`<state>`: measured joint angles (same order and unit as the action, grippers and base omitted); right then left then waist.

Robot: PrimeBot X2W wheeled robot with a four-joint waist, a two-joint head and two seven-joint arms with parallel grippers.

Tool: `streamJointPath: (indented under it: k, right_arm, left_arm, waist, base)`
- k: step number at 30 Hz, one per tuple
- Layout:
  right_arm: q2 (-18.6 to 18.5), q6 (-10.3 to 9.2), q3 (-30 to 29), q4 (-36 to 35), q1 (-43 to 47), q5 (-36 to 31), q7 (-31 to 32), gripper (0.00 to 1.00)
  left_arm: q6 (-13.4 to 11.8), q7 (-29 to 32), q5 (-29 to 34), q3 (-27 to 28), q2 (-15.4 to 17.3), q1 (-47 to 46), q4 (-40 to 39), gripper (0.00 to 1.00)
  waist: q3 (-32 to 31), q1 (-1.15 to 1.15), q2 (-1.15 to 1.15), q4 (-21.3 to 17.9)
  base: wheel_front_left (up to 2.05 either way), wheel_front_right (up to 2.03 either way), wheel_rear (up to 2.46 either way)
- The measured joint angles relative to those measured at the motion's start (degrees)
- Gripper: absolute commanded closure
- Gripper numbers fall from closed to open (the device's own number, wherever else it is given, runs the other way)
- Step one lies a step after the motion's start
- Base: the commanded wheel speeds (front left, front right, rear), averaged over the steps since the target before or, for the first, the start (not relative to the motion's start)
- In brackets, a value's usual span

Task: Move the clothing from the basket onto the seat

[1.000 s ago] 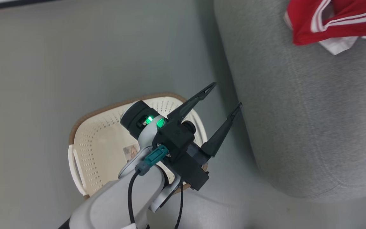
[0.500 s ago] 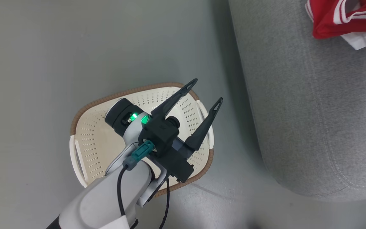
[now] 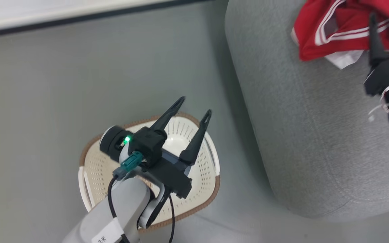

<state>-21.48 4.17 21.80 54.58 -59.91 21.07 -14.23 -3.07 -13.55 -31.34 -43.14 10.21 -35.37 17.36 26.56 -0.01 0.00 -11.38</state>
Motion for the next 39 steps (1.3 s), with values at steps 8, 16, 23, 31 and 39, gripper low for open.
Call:
streamJointPath:
  k: [8,16,23,31,39]
  right_arm:
    - [2.41,0.79,1.31,0.00,5.72,-0.18,-0.05,0.00]
    - [4.75,0.89,2.20,-2.34,11.90,-0.49,-0.05,0.00]
    - [7.80,0.80,1.97,-5.75,18.59,-0.32,-0.05,0.00]
    - [9.82,-0.98,1.03,-10.81,24.98,0.18,-0.05,0.00]
    - [11.73,-3.76,0.91,-18.93,32.14,-0.09,-0.05,0.00]
  left_arm:
    - [-0.29,-0.45,-2.09,2.94,-1.05,3.07,2.65,0.00]
    - [-1.55,-0.70,-4.10,5.63,-1.14,7.97,5.08,0.00]
    - [-2.54,-0.75,-4.74,9.38,0.13,11.96,6.33,0.00]
    - [-3.55,-0.75,-4.92,15.07,2.25,16.94,5.30,0.00]
    - [-4.02,-0.75,-4.87,21.65,4.78,23.65,1.93,0.00]
  waist:
    - [-6.31,0.00,0.00,0.15]
    - [-12.73,-0.01,-0.01,1.61]
    - [-17.56,-0.01,-0.01,3.71]
    - [-21.32,0.00,-0.01,6.10]
    - [-23.90,0.00,-0.01,7.82]
  base:
    - [0.00,0.00,0.00]
    - [0.00,0.00,0.00]
    - [0.00,0.00,0.00]
    - [0.00,0.00,0.00]
    - [0.00,0.00,0.00]
